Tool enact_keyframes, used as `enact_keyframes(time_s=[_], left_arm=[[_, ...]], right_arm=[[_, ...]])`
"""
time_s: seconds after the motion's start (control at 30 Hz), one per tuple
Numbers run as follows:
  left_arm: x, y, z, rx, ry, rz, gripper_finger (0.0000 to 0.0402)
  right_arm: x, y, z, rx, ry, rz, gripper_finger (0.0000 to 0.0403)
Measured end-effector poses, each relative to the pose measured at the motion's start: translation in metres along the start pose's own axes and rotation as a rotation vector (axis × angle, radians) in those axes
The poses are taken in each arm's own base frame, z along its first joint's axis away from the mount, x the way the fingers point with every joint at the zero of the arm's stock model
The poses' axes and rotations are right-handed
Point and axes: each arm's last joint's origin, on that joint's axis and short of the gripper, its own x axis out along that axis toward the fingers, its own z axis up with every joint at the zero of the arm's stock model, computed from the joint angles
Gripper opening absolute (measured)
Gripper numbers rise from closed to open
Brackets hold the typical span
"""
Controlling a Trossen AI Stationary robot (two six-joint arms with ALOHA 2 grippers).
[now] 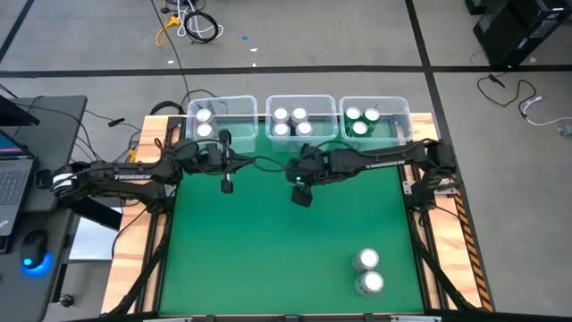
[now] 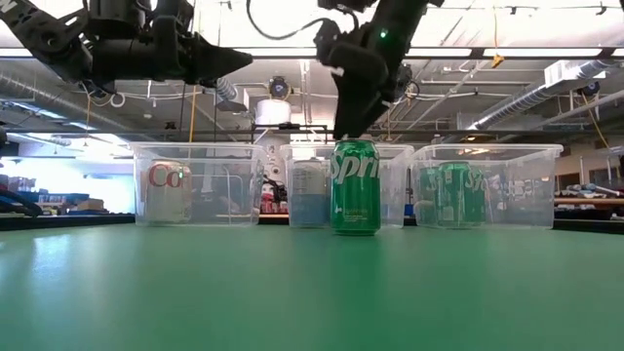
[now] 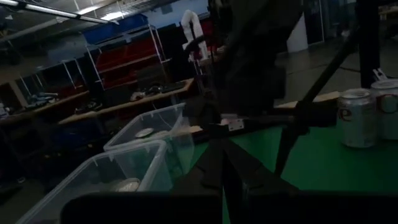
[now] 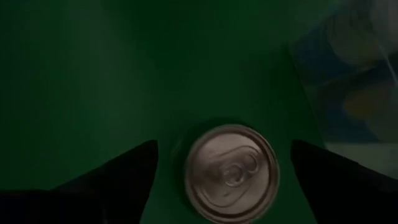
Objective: Sort soda cans
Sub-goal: Put the green soda can into the right transparent bin
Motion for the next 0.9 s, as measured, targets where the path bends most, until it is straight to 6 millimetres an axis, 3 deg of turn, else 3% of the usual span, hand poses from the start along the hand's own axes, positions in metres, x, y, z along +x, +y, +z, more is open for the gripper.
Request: enact_keyframes(time_s=[0.3, 0.67, 0.8, 0.9], left_arm=[[0.000, -0.001, -0.004, 0.003, 0.037, -0.008, 0.0002], [0.000, -0.001, -0.009, -0.003, 0.092, 0.003, 0.0002], [0.000, -0.001, -0.008, -0.004, 0.091, 0.004, 0.0002], [0.000, -0.001, -0.008, -0.019, 0.092, 0.005, 0.0002]], right_arm=[[0.016, -0.011, 0.001, 0.062, 0.109, 0.054, 0.0342], [0.018, -0.021, 0.003, 0.105, 0.121, 0.099, 0.0271], [0.009, -0.022, 0.005, 0.110, 0.137, 0.108, 0.0261], [-0.013, -0.026, 0.013, 0.127, 0.120, 0.109, 0.0260]])
